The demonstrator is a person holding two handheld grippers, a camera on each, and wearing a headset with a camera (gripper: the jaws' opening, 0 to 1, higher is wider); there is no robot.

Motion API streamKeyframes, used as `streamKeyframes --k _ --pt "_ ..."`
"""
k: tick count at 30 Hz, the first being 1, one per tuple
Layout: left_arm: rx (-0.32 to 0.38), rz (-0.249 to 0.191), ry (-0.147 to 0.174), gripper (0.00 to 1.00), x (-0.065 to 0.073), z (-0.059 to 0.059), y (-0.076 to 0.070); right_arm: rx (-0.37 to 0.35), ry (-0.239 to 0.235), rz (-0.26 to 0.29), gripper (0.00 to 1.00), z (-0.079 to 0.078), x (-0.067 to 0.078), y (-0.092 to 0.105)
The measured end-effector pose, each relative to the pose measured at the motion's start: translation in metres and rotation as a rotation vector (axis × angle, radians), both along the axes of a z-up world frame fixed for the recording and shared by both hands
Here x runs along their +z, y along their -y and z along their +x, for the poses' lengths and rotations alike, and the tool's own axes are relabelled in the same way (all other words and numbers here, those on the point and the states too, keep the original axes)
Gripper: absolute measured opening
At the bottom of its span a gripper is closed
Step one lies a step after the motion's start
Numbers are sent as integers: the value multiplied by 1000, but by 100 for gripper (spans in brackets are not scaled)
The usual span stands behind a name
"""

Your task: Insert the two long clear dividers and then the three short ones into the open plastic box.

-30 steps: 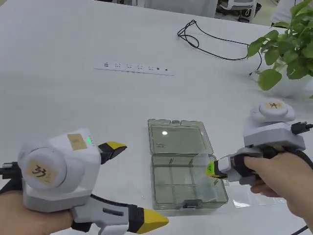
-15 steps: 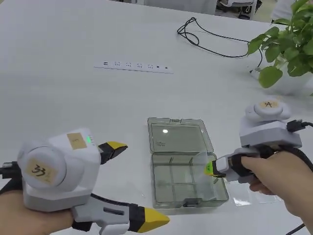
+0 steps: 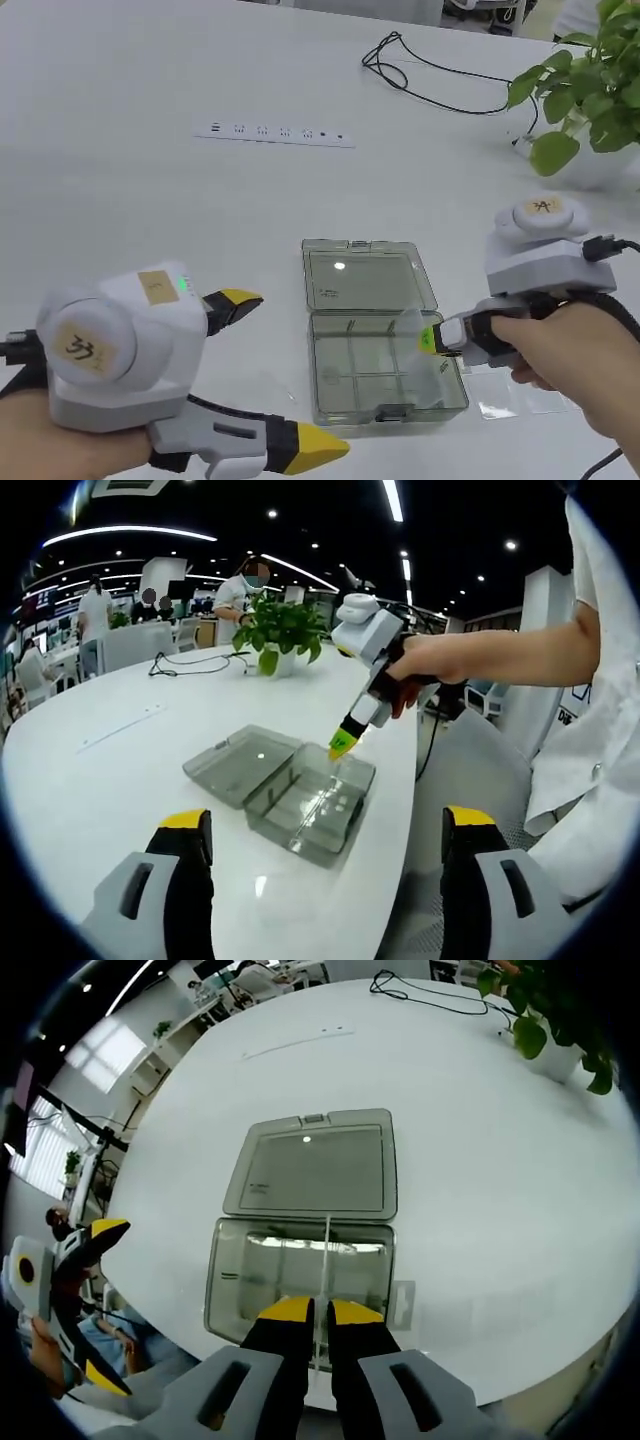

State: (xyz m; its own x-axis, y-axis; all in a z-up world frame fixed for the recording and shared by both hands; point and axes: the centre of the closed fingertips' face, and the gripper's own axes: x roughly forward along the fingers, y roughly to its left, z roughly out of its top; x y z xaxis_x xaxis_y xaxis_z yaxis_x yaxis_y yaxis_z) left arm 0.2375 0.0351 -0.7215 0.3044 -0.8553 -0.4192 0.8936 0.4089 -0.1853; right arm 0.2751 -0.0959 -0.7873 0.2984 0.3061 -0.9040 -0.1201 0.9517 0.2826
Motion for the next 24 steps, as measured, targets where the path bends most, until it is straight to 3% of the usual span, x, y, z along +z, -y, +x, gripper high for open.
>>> streamKeyframes --k 24 --pt "1 3 -5 97 0 -1 0 26 7 28 7 2 -5 -5"
